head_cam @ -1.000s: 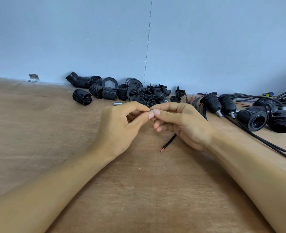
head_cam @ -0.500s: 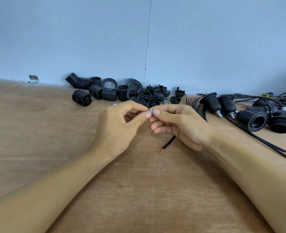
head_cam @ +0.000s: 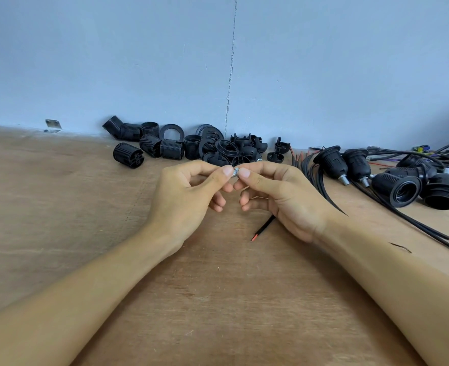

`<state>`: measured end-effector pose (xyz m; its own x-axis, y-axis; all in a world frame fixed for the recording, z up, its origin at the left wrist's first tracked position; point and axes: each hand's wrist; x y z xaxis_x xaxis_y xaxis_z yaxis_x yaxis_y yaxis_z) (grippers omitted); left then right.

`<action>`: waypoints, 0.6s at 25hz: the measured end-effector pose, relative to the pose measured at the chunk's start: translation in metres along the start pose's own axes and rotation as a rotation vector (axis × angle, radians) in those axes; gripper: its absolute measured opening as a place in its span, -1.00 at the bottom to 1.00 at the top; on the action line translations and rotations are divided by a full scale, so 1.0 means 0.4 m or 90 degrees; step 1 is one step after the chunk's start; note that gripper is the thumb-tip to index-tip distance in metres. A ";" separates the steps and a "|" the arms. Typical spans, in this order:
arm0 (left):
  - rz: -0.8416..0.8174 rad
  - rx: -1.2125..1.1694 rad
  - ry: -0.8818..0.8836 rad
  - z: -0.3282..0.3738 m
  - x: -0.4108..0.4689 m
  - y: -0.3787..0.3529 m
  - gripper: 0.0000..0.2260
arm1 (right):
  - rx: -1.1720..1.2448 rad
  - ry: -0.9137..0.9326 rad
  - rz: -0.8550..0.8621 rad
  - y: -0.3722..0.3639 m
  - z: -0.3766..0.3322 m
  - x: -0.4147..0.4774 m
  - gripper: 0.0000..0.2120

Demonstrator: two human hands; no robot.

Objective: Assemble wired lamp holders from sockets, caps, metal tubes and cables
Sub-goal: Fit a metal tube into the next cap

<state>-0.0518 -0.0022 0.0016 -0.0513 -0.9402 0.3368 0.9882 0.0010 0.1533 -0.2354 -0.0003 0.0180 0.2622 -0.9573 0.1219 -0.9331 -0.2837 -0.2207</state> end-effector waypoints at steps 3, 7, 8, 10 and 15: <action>0.000 -0.003 0.006 0.000 -0.001 -0.001 -0.93 | -0.062 0.022 0.017 -0.007 0.002 -0.003 -0.77; 0.006 -0.023 0.015 0.008 -0.002 -0.002 -0.96 | -0.120 0.051 0.018 -0.016 0.010 -0.006 -0.79; 0.005 -0.047 0.031 0.011 -0.002 -0.003 -0.97 | -0.117 0.059 0.018 -0.018 0.009 -0.006 -0.80; -0.006 -0.105 0.075 0.016 -0.001 -0.004 -0.97 | -0.108 0.074 0.023 -0.019 0.006 -0.006 -0.83; -0.036 -0.178 0.158 0.025 0.000 -0.005 -0.89 | -0.127 0.095 0.028 -0.018 0.002 -0.010 -0.82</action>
<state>-0.0552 0.0012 0.0108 -0.1038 -0.9901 0.0940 0.9878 -0.1137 -0.1065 -0.2295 0.0055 0.0185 0.1943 -0.9453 0.2618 -0.9769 -0.2108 -0.0361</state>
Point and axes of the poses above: each hand's wrist, its own x-axis towards the middle knuckle, its own y-axis out of the back of the hand, z = x × y, and after that the axes turned 9 degrees about x, right-handed
